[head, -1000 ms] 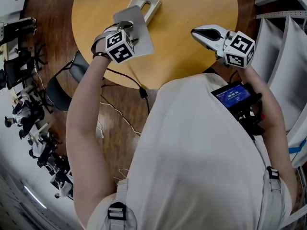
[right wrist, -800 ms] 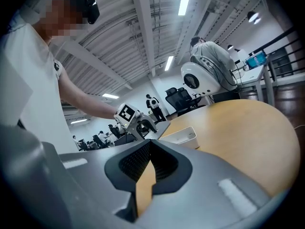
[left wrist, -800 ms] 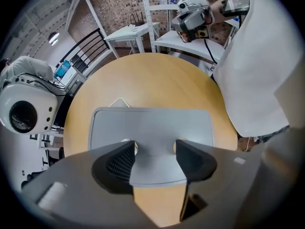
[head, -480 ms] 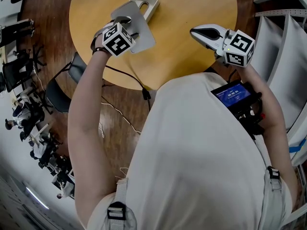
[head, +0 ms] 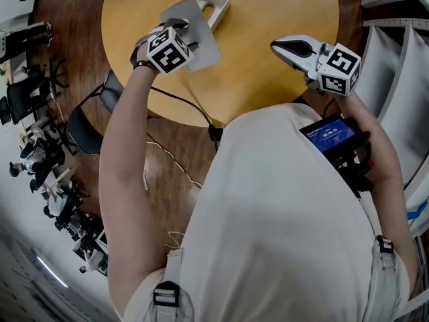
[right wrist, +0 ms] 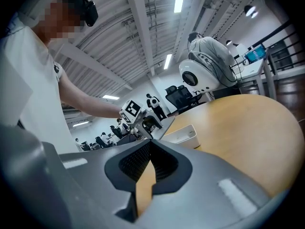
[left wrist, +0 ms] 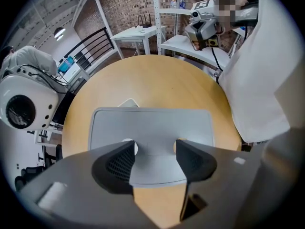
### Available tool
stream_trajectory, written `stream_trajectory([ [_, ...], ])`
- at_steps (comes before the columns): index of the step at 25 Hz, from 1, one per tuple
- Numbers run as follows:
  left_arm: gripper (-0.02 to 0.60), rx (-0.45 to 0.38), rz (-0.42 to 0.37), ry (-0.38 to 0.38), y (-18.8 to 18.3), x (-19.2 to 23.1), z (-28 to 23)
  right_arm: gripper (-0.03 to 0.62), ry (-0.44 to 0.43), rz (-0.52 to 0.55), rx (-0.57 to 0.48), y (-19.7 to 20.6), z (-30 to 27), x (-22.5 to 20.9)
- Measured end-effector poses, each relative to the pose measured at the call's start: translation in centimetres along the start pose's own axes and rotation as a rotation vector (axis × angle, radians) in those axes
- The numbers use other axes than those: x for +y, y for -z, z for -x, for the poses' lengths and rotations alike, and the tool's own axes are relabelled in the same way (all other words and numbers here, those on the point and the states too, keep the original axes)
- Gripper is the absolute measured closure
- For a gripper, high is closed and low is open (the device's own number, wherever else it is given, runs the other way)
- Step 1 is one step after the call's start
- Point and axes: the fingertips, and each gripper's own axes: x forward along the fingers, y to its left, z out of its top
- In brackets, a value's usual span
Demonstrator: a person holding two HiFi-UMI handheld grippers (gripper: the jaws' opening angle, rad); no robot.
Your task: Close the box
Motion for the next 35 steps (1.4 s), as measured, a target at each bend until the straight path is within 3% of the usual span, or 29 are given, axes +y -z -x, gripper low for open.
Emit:
stream_trajectory([
  [6, 0.31, 0.042, -0.165, 0.048, 0.7, 1.5, -1.0, 0.594, 0.018, -0.02, 0.001, 0.7, 0.5, -0.5],
  [15, 0.31, 0.201, -0.592, 0.102, 1.7, 4.9, -1.9, 0.594, 0.078, -0.071, -0.01, 1.8, 2.0, -1.5],
  [20, 0.31, 0.227, -0.782, 0.149, 0.8, 5.4, -2.1, 0.594, 0.103, -0.082, -0.024, 1.1, 2.0, -1.9],
  [24, 0.31, 0.192, -0.835, 0.213, -0.5, 4.0, -3.4, 0.594, 0.119, -0.096, -0.029, 2.3, 2.9, -1.9],
  [29, 0.311, 0.158, -0.894, 0.238, -0.9, 3.7, -4.6, 0.594, 0.128, -0.106, -0.02, 2.7, 2.9, -2.1],
  [35, 0.31, 0.131, -0.9, 0.264, -1.3, 3.6, -5.1, 0.594, 0.13, -0.107, 0.0, 2.3, 2.8, -2.2],
])
